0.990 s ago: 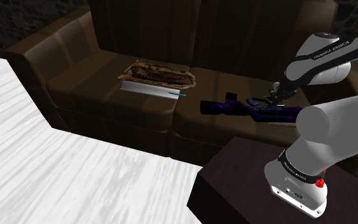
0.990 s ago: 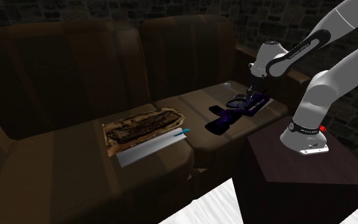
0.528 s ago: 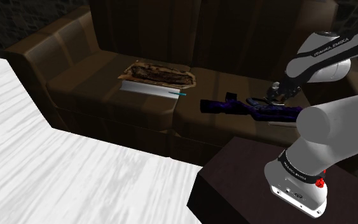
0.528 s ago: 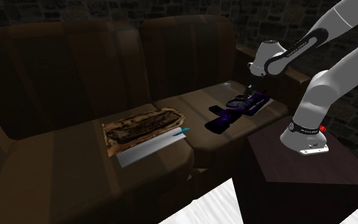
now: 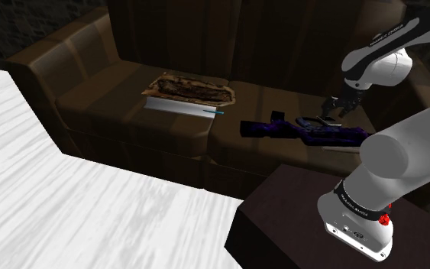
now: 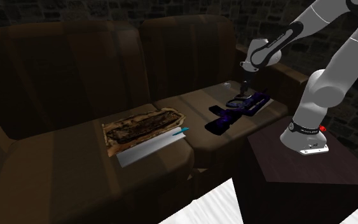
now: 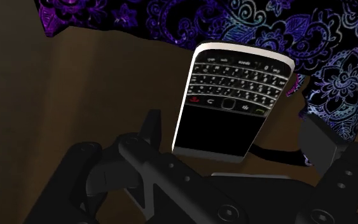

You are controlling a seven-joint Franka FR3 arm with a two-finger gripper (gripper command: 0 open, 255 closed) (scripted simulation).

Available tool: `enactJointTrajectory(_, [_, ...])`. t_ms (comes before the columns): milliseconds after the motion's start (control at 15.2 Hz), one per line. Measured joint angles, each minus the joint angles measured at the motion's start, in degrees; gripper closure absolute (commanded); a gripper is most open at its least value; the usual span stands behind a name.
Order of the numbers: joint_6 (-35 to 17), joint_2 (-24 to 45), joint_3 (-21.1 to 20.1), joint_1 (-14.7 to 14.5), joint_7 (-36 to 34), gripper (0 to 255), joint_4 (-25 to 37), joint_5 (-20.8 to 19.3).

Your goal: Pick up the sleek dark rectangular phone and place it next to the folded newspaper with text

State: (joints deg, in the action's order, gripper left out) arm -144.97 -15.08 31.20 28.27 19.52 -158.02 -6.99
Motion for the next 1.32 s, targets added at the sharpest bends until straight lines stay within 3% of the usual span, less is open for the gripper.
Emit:
enactJointTrajectory(264, [-3.9,3.6,1.2,-1.5,2.1,0,-0.6,2.5])
enactJointTrajectory(660, [-4.8,4.6,1.4,-1.9,2.6,0,-0.6,3.3])
enactJointTrajectory(726, [-4.8,4.6,1.4,-1.9,2.6,255,-0.6,3.3])
enactJointTrajectory(1320, [-4.8,4.6,1.4,-1.9,2.6,255,-0.6,3.3])
